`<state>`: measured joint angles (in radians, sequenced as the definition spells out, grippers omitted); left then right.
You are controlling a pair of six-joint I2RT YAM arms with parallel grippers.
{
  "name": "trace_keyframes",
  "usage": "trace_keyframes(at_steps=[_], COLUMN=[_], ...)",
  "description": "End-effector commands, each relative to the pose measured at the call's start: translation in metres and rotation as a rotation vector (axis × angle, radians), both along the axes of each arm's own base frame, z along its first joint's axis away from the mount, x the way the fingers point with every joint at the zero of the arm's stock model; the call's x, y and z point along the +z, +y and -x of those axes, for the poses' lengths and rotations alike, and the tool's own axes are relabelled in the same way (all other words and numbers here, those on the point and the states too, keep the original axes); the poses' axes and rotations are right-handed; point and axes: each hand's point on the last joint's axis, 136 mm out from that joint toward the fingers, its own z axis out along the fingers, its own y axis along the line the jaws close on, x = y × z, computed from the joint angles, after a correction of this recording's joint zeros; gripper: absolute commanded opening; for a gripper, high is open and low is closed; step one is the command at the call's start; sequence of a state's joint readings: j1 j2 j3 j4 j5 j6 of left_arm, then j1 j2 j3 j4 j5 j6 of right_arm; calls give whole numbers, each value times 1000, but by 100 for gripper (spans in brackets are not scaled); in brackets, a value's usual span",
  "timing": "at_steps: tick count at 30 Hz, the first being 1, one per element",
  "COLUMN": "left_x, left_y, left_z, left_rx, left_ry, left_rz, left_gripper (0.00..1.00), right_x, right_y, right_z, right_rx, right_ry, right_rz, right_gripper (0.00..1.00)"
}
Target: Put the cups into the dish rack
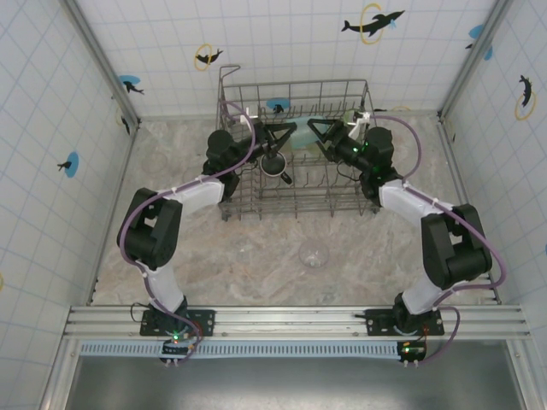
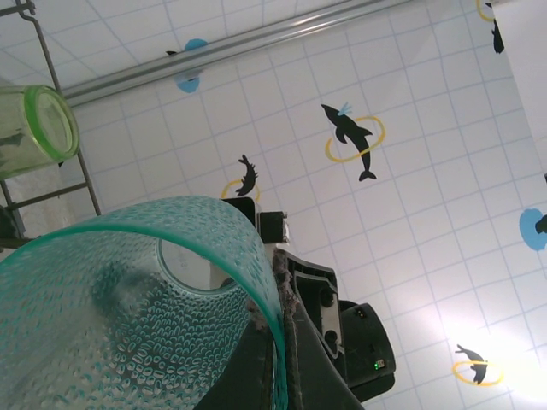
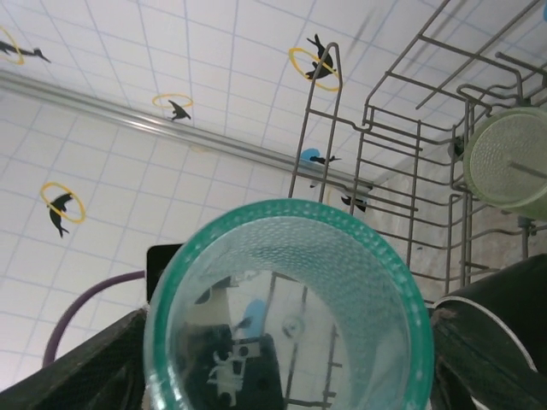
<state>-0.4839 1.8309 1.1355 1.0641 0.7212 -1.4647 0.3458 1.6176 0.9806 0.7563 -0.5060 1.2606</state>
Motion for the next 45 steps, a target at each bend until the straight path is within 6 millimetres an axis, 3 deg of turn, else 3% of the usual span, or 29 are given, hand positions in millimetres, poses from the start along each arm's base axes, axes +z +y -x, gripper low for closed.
trace_keyframes(at_steps=[1, 6, 8, 13, 16, 19, 23, 27, 34, 36, 45], left_x=[26, 29, 29, 30, 33, 35, 37, 33, 51, 51, 29], left_y=[-3, -5, -5, -4, 0, 2, 6, 16, 54, 80, 177], left_z=[6, 10, 12, 15, 16, 18, 19, 14, 14, 2, -27], left_rx=[-15, -30, -34, -18, 8, 27, 60, 104, 232, 303, 589], left_ry=[-83, -92, -94, -114, -129, -146, -168, -144, -193, -189, -156], left_rz=[49, 43, 35, -17, -50, -93, -152, -251, -348, -389, -649], left_gripper=[0, 0, 6, 7, 19, 38, 58, 70, 92, 97, 98], right_x=[28, 28, 27, 27, 27, 28, 22, 15, 2, -3, -12], right_y=[-1, 0, -1, -7, -10, -11, -16, -24, -39, -42, -55], right_z=[-6, -7, -7, -6, -5, -5, -6, -9, -17, -19, -21], right_rx=[-11, -4, -9, -33, -43, -56, -84, -128, -221, -243, -334], right_ry=[-83, -90, -96, -112, -122, -134, -140, -145, -146, -142, -165], right_rz=[-53, -54, -50, -22, 3, 40, 113, 195, 352, 409, 602], right_gripper=[72, 57, 55, 51, 50, 49, 49, 50, 49, 49, 48])
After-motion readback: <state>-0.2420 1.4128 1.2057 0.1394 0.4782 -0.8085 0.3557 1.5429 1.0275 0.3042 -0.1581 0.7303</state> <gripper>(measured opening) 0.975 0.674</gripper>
